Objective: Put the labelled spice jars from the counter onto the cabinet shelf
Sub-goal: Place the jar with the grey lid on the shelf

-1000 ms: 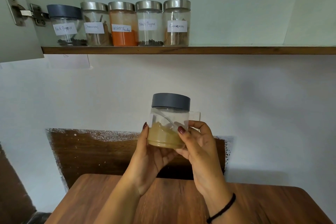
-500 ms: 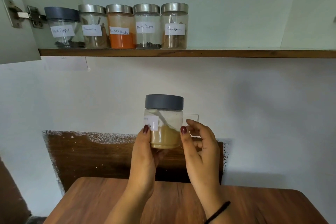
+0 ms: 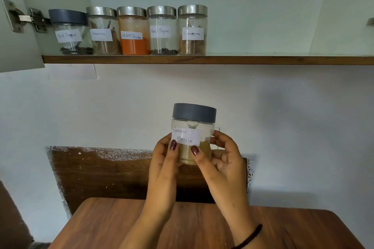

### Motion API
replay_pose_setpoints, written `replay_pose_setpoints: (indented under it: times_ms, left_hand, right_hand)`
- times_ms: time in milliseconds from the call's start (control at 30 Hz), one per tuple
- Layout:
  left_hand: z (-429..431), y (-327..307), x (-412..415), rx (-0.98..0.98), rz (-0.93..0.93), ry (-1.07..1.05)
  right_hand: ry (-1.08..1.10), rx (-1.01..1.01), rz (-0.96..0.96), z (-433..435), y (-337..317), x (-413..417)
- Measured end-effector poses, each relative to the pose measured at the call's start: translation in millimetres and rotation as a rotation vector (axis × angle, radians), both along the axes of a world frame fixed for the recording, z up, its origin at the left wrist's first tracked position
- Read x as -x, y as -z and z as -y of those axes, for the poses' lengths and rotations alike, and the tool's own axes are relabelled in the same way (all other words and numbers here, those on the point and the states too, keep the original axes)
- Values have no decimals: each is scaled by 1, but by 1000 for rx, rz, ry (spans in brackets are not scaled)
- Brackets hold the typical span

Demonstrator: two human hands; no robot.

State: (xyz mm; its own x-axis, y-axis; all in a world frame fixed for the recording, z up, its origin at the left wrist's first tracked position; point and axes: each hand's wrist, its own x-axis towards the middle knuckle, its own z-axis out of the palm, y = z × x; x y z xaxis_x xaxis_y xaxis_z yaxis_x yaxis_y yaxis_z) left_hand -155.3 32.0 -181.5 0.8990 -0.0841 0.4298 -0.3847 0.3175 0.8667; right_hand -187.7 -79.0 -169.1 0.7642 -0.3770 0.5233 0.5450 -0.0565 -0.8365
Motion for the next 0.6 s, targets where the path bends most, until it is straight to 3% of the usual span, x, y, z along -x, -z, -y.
replay_pose_setpoints:
  times_ms: [367,600]
  left_hand:
    - [-3,-7,-7,-144,87,134]
    - [13,-26,-8,-219,205,65]
  right_hand:
    - [-99,-121,4,24,-4,9]
    - [-110,-89,20,42,-15,10]
